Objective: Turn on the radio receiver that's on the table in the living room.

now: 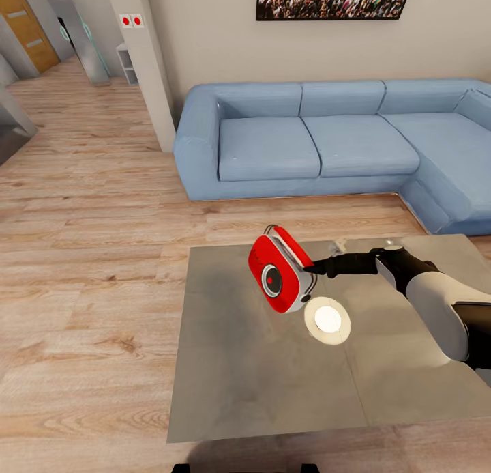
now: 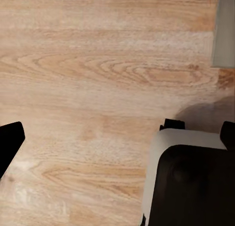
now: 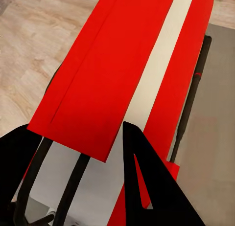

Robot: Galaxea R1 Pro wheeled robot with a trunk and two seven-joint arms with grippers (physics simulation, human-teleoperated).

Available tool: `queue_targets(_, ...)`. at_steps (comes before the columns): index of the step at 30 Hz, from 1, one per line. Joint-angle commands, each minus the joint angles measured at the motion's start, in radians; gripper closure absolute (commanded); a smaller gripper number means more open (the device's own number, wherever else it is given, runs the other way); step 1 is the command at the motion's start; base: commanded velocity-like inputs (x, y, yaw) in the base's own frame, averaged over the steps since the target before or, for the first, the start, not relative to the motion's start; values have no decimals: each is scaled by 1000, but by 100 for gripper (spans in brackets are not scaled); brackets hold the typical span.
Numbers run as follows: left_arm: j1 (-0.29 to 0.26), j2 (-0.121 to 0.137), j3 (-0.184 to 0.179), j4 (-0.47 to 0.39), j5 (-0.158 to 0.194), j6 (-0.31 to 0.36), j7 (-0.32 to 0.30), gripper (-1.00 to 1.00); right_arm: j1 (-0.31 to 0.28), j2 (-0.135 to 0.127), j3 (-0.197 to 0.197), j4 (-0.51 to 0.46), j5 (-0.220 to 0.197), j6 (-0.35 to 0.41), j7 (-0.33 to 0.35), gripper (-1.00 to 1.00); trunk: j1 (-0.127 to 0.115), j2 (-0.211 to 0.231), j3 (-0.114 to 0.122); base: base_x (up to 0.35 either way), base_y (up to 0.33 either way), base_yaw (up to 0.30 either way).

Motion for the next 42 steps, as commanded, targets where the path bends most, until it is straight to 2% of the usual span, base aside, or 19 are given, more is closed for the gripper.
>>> queue_targets(1, 0, 1, 0, -11, 0, 0, 0, -100, 0, 0, -15, -1, -4, 0, 1, 100, 0, 0, 0, 0, 0, 0)
queue_targets(5, 0, 0, -2, -53, 1, 7, 0, -100, 0, -1, -15, -1, -6, 0, 7, 100, 0, 0, 0, 0, 0, 0)
queue_targets(7, 0, -1, -2, -89, 1, 42, 0, -100, 0, -1, -15, -1, -7, 1, 18, 100, 0, 0, 0, 0, 0, 0)
queue_targets(11, 0, -2, -3, -232, 2, 235, -3, -100, 0, -1, -15, -1, -8, 1, 53, 100, 0, 0, 0, 0, 0, 0)
queue_targets(14, 0, -2, -3, -321, 2, 333, -4, -100, 0, -1, -15, -1, -8, 1, 57, 100, 0, 0, 0, 0, 0, 0)
queue_targets(16, 0, -2, -3, -404, 2, 398, -4, -100, 0, -1, -15, -1, -8, 1, 55, 100, 0, 0, 0, 0, 0, 0)
queue_targets(17, 0, -2, -3, -503, 2, 467, -4, -100, 0, -1, -15, -1, -8, 2, 54, 100, 0, 0, 0, 0, 0, 0)
queue_targets(18, 0, -2, -3, -521, 2, 481, -4, -100, 0, -1, -15, -1, -8, 2, 54, 100, 0, 0, 0, 0, 0, 0)
queue_targets(19, 0, -3, -3, -554, 3, 509, -5, 100, 0, -1, -15, -1, -8, 2, 53, 100, 0, 0, 0, 0, 0, 0)
queue_targets(22, 0, -13, -13, -639, 3, 558, -6, 100, 0, -1, -15, -1, -8, 2, 52, 100, 0, 0, 0, 0, 0, 0)
queue_targets(28, 0, -36, -19, -833, 1, 577, 7, 100, 0, -1, -15, -1, -8, 2, 53, 100, 0, 0, 0, 0, 0, 0)
queue_targets(32, 0, -44, 1, -905, 9, 578, 89, 100, 0, -1, -15, -1, -8, 2, 53, 100, 0, 0, 0, 0, 0, 0)
queue_targets(35, -7, -62, -6, -930, 16, 580, 133, 100, 0, 0, -15, -1, -7, 2, 52, 100, 0, 0, 0, 0, 0, 0)
queue_targets(37, -36, -75, -22, -943, 18, 603, 118, 100, 0, 0, -15, -1, -6, 2, 52, 100, 0, 0, 0, 0, 0, 0)
queue_targets(38, -60, -82, -35, -945, 19, 635, 97, 100, 0, 0, -15, -1, -6, 2, 53, 100, 0, 0, 0, 0, 0, 0)
queue_targets(39, -105, -99, -55, -944, 20, 709, 50, 100, 0, 2, -15, -1, -5, 2, 53, 100, 0, 0, 0, 0, 0, 0)
queue_targets(41, -171, -132, -71, -944, 21, 818, -27, 100, 0, 3, -15, -1, -4, 1, 53, 100, 0, 0, 0, 0, 0, 0)
queue_targets(42, -188, -142, -74, -944, 21, 842, -46, 100, 0, 3, -15, -1, -4, 1, 53, 100, 0, 0, 0, 0, 0, 0)
